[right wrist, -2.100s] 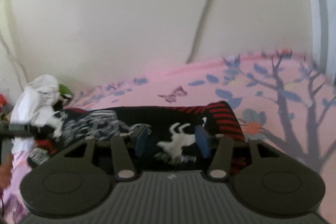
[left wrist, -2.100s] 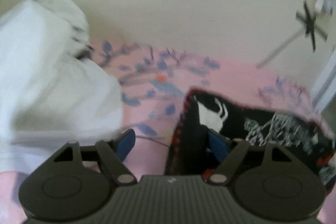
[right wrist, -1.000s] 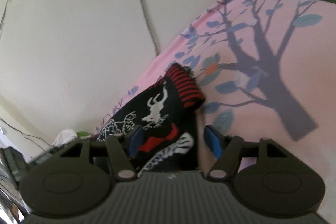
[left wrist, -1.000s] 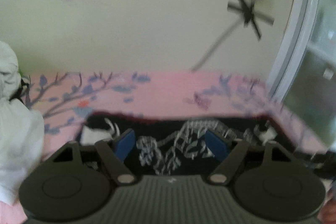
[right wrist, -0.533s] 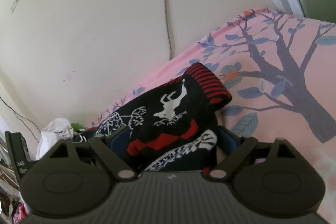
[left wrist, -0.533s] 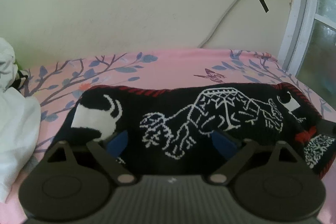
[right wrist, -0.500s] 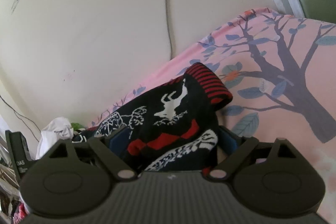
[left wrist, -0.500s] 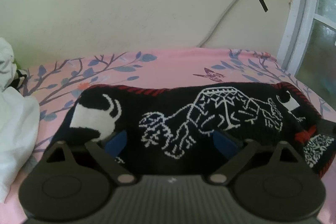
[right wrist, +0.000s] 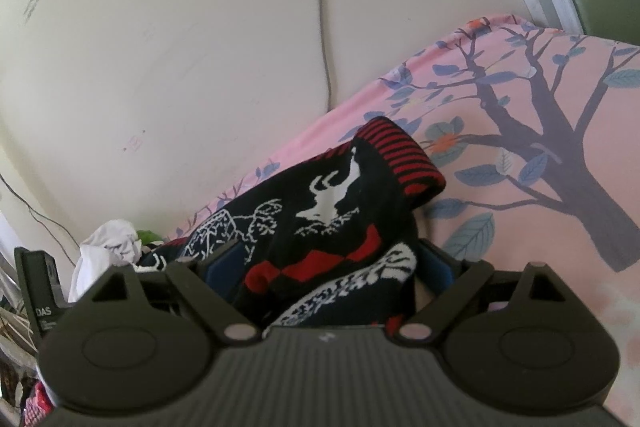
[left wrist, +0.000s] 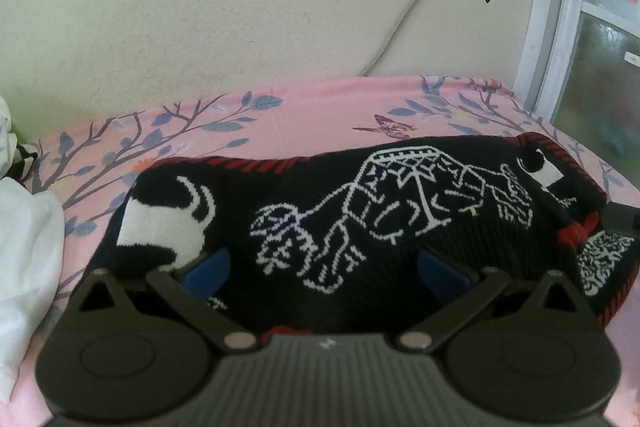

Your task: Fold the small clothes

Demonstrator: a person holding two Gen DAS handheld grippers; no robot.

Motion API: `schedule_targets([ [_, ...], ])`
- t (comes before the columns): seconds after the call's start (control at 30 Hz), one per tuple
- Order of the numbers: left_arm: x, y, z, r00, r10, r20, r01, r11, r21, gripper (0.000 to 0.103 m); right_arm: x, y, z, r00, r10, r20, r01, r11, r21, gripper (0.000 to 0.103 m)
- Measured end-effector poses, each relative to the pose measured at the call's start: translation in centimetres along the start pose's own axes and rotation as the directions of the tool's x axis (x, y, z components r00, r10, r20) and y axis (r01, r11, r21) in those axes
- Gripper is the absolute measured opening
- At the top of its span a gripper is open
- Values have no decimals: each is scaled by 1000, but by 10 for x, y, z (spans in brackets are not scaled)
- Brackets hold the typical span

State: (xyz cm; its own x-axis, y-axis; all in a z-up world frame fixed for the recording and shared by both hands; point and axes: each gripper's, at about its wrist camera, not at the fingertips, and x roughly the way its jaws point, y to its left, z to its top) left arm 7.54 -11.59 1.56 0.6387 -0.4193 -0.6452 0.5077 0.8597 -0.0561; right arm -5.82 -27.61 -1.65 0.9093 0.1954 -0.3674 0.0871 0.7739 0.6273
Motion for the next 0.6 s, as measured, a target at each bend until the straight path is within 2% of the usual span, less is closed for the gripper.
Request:
schedule_targets([
  [0.3,-1,-3,-1,1000,7,1,-7,1000,25,103,-8,-3,-3,999,-5,37,3,999,40,86],
  [0.6,-5,1,-3,999,-26,21,25,999,22,103,-6,-2,-2,1000,-17,24,16,1000,23,87],
])
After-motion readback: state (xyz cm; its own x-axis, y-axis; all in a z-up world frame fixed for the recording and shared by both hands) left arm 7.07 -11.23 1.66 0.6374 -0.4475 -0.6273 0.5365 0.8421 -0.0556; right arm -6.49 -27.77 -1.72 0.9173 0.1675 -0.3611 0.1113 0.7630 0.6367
